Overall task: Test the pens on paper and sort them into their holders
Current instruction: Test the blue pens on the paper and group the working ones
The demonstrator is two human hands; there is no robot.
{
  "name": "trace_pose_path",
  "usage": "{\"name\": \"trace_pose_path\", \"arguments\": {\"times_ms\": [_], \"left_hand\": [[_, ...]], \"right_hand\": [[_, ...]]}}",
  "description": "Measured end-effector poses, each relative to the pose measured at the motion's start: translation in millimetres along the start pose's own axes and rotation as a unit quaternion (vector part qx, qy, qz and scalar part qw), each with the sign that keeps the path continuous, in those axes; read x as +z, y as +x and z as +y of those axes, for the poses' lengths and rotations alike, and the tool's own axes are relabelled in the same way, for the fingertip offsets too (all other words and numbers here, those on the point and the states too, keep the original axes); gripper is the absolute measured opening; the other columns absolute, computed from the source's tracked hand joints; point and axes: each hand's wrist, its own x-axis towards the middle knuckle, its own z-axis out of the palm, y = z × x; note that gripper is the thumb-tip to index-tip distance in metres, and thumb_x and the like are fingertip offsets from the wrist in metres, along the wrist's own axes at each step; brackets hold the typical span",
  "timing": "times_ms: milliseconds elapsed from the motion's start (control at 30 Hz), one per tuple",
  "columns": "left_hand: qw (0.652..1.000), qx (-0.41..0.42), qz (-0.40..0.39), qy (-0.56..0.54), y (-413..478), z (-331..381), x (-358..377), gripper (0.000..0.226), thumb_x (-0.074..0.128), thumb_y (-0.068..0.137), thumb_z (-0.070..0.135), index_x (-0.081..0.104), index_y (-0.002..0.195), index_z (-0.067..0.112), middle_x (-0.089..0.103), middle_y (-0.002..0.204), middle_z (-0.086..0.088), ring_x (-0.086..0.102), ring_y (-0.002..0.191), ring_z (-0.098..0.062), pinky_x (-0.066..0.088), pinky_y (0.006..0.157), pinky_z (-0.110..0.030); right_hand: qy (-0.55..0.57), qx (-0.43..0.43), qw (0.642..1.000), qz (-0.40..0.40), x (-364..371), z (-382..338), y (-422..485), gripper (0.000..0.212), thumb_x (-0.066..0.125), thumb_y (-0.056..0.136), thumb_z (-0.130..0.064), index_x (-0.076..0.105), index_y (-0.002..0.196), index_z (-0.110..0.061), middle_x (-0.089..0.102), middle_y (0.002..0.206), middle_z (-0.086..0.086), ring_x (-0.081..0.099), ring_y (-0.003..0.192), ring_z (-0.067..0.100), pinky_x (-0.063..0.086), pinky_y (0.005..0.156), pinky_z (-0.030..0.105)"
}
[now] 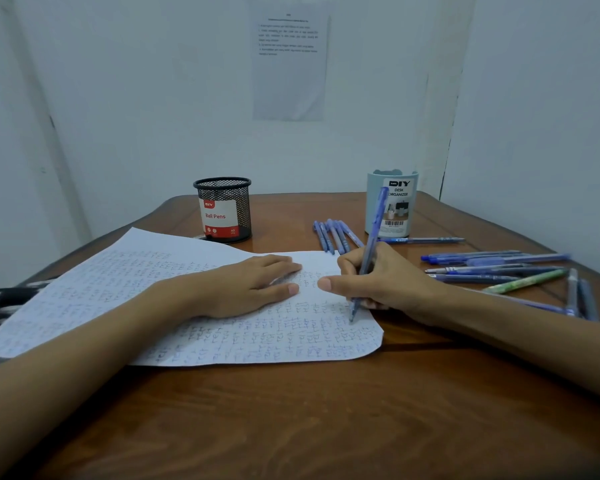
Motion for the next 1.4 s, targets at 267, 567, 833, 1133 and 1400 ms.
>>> {"name": "trace_pose_path", "arguments": {"times_ms": [267,567,833,1133,1400], "left_hand": [[1.0,-0.001,-0.004,0.003,-0.6,0.9,-0.7,0.055,0.025,0.095,0.05,0.016,0.147,0.033,0.012,0.156,0.012,0.014,0.141,-0.006,0.012,0.111,-0.025],[1.0,-0.004,-0.005,0.003,-1.1,1.9,-1.0,0.055,0.024,0.095,0.05,0.016,0.147,0.033,0.012,0.156,0.013,0.015,0.141,-0.006,0.012,0.111,-0.025],[1.0,-0.006,-0.007,0.004,-1.6,3.5,-1.6,0.055,0.025,0.096,0.048,0.015,0.148,0.032,0.011,0.156,0.012,0.013,0.141,-0.007,0.011,0.112,-0.025],[1.0,-0.007,-0.008,0.001,-2.3,2.6,-0.8,0.056,0.024,0.096,0.05,0.015,0.148,0.032,0.011,0.156,0.011,0.012,0.141,-0.006,0.01,0.11,-0.023],[1.0,-0.009,-0.009,0.001,-3.9,4.5,-1.3,0.056,0.024,0.096,0.05,0.014,0.148,0.032,0.01,0.156,0.011,0.012,0.142,-0.007,0.01,0.111,-0.024]], "right_hand": [[0.002,0.009,1.0,0.008,-1.1,3.1,0.0,0.04,0.061,0.086,-0.002,0.041,0.051,-0.007,0.035,0.043,0.002,0.038,0.034,0.003,0.035,0.04,0.012],[-0.007,0.002,0.999,0.031,0.0,3.4,1.3,0.038,0.062,0.086,-0.006,0.044,0.052,-0.004,0.037,0.04,-0.002,0.04,0.034,0.004,0.039,0.043,0.011],[-0.019,0.007,0.999,0.034,0.0,3.4,1.9,0.037,0.061,0.086,-0.004,0.043,0.054,-0.006,0.037,0.043,0.001,0.039,0.035,0.003,0.038,0.042,0.012],[-0.019,-0.032,0.998,0.047,0.3,5.4,1.9,0.038,0.06,0.085,0.0,0.04,0.053,-0.005,0.033,0.045,0.003,0.036,0.038,0.003,0.036,0.044,0.011],[-0.034,-0.036,0.997,0.055,0.4,6.7,3.1,0.04,0.058,0.083,0.003,0.037,0.051,-0.007,0.03,0.047,0.005,0.033,0.041,0.004,0.035,0.045,0.011]]}}
